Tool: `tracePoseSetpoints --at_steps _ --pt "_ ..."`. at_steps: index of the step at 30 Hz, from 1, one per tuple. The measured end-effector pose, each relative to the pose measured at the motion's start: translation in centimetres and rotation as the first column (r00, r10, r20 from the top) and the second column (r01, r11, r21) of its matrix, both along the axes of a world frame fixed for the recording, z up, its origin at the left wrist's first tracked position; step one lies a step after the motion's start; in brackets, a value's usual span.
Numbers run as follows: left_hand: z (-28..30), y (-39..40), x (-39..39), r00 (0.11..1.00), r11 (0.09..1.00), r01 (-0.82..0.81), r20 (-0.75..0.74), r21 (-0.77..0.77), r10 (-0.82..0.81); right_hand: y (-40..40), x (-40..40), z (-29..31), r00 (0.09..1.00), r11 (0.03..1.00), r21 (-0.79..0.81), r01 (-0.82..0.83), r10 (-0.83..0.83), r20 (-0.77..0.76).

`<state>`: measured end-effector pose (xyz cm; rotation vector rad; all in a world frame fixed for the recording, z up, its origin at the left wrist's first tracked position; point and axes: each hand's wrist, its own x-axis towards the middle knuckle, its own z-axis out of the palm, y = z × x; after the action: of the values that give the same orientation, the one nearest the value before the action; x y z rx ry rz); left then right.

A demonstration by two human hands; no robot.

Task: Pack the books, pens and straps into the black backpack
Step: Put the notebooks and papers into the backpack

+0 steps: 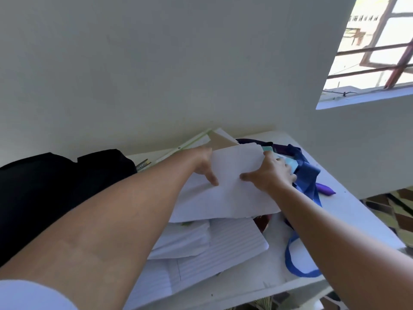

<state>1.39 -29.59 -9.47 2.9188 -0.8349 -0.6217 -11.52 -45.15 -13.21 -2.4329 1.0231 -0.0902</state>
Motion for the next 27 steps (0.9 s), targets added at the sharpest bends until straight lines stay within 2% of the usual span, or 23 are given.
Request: tracePoseSetpoints --at_steps 3,7,10,14,16,18,20,21,24,27 --pt "-0.1 0.0 0.4 1.000 1.000 0.009 -0.007 0.018 -0.009 -0.8 0.7 0.0 0.998 0.997 0.065 0.040 -0.037 -0.041" --pt "-0.1 -0.1 0.8 0.999 0.998 0.009 0.030 0.060 -0.011 -1.1 0.8 -0.3 0.991 0.974 0.195 0.118 -0.127 0.034" --pt "-0.4 0.2 1.1 0.997 0.995 -0.013 0.076 0.095 0.006 -0.6 0.9 -0.2 0.989 0.972 0.203 0.120 -0.135 0.064" --pt "-1.2 1.3 1.6 0.991 0.994 -0.092 0.102 0.062 0.085 -0.1 0.9 0.6 0.981 0.979 0.193 0.067 -0.099 0.165" --pt "-1.3 2.0 1.8 0.991 0.996 -0.085 0.103 -0.014 0.086 0.4 1.1 1.3 0.962 0.988 0.152 -0.002 -0.040 0.270" --pt "-1.1 3.0 2.5 0.991 0.971 -0.103 0.058 -0.217 0.119 1.1 1.3 2.3 0.920 0.993 0.090 -0.073 0.032 0.391" --pt "-0.3 4.4 3.5 0.983 0.856 -0.181 -0.095 -0.485 0.154 2.0 1.3 3.4 0.862 0.986 0.050 -0.158 0.114 0.494" --pt "0.1 5.1 3.9 0.979 0.806 -0.198 -0.145 -0.558 0.141 2.6 1.2 3.8 0.835 0.978 0.019 -0.207 0.166 0.524" --pt "1.5 7.1 4.1 0.981 0.787 -0.178 -0.165 -0.591 0.099 4.1 1.4 4.1 0.777 0.966 -0.073 -0.247 0.243 0.581" --pt "2.0 8.4 3.3 0.974 0.704 -0.208 -0.207 -0.680 0.088 4.6 2.3 2.7 0.748 0.995 -0.053 -0.088 0.101 0.656"
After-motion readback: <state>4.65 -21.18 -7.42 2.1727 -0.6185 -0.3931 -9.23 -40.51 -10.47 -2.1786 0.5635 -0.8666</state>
